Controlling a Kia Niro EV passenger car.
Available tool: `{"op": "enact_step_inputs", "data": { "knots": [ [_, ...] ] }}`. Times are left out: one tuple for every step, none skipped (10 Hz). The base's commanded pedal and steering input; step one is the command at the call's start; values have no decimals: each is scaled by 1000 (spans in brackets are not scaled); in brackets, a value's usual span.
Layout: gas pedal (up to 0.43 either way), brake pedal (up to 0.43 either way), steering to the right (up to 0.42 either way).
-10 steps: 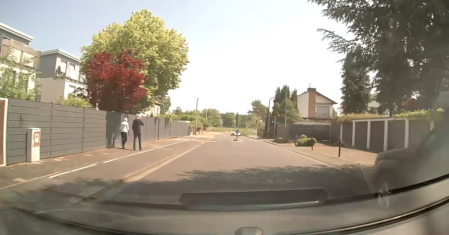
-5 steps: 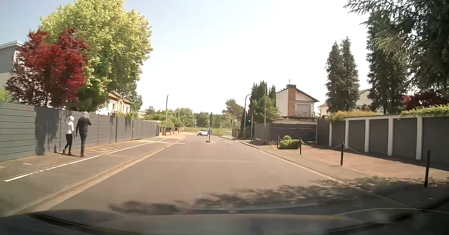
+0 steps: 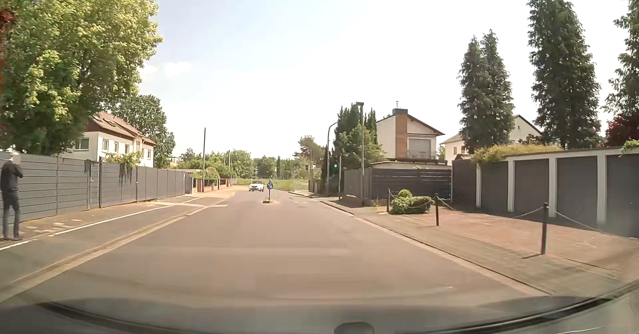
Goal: Follow the waypoints while adhering to traffic rules and regulations
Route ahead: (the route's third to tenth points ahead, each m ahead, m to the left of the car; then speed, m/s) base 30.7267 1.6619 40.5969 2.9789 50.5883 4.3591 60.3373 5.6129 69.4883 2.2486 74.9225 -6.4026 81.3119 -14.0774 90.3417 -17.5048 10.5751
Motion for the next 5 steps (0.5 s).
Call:
{"op": "enact_step_inputs", "data": {
  "knots": [
    [449, 0, 2],
    [390, 0, -6],
    [287, 0, -9],
    [248, 0, -10],
    [130, 0, -11]
  ]
}}
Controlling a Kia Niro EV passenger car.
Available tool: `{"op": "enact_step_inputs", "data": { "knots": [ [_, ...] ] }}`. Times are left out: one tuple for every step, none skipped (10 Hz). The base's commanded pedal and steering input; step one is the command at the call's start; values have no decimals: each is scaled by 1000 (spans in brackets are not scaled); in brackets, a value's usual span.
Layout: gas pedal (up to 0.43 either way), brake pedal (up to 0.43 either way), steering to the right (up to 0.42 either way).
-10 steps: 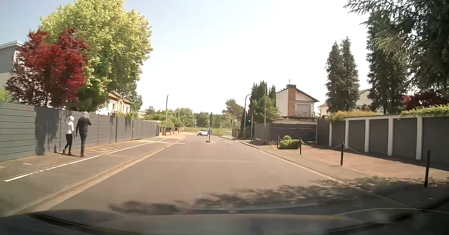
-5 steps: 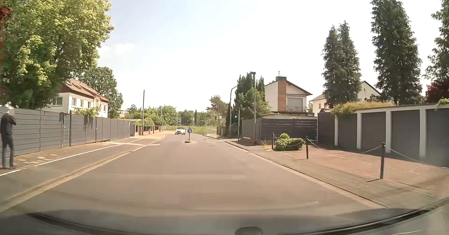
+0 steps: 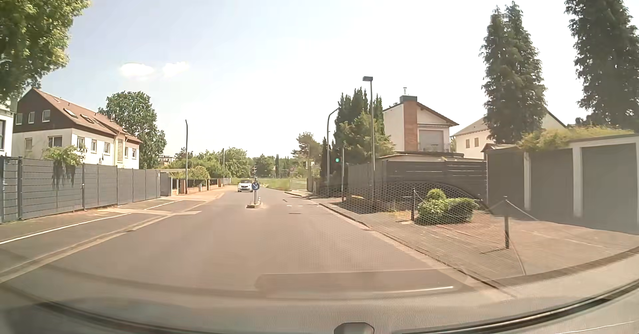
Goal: Follow the waypoints while adhering to traffic rules and regulations
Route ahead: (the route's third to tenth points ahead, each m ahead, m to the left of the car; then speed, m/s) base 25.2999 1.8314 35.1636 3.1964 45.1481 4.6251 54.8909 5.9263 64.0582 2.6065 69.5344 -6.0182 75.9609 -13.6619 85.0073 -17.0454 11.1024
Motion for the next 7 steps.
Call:
{"op": "enact_step_inputs", "data": {
  "knots": [
    [0, 0, -13],
    [0, 0, -18],
    [0, 0, -25],
    [0, 0, -33],
    [0, 0, -34],
    [0, 0, -32],
    [0, 0, -28]
  ]
}}
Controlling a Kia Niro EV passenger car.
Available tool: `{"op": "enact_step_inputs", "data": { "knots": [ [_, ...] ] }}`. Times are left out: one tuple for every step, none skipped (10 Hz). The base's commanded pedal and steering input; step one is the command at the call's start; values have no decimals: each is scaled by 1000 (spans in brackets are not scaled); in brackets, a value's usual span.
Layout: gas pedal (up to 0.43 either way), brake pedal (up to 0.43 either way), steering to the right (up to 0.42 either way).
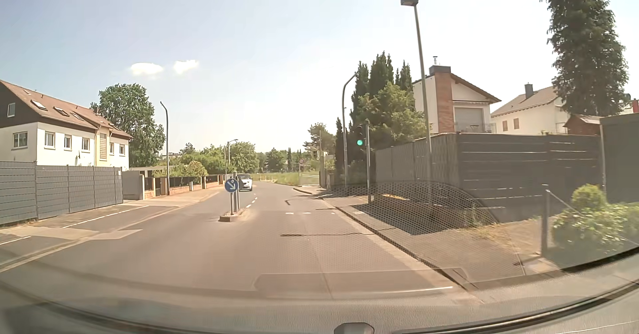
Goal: Follow the waypoints while adhering to traffic rules and regulations
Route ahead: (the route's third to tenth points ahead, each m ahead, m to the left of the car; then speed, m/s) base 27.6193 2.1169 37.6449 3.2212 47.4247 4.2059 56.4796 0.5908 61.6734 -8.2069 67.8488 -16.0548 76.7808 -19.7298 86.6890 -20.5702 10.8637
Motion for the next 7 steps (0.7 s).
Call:
{"op": "enact_step_inputs", "data": {
  "knots": [
    [0, 0, -25],
    [0, 0, -25],
    [0, 0, -25],
    [0, 0, -26],
    [0, 0, -30],
    [0, 0, -32],
    [0, 0, -34]
  ]
}}
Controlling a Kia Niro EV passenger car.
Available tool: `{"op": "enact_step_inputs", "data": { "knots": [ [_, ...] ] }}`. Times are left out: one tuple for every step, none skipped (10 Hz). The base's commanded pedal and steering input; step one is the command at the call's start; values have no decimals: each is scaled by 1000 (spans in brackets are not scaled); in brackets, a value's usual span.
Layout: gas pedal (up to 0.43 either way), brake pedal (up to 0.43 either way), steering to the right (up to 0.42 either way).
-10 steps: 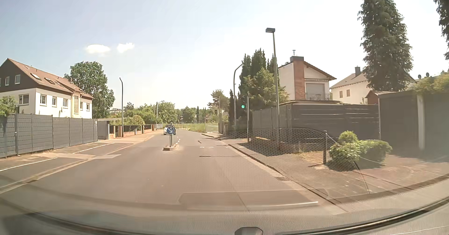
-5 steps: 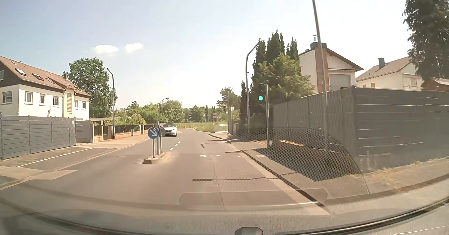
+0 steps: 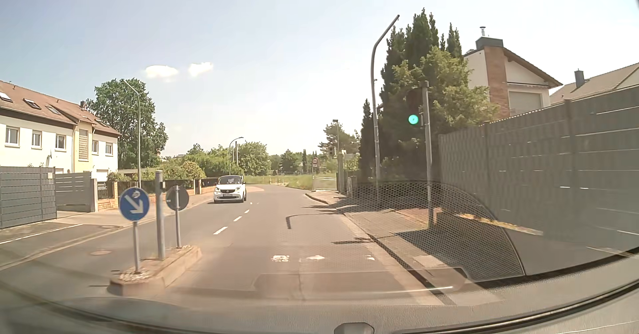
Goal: Follow the waypoints while adhering to traffic rules and regulations
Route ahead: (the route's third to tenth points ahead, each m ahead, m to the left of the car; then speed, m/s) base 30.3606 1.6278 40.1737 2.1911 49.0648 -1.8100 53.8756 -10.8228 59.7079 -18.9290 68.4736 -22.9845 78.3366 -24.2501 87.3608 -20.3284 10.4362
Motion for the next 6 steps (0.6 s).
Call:
{"op": "enact_step_inputs", "data": {
  "knots": [
    [0, 0, -35],
    [0, 0, -36],
    [0, 0, -41],
    [0, 0, -45],
    [0, 0, -45],
    [0, 0, -45]
  ]
}}
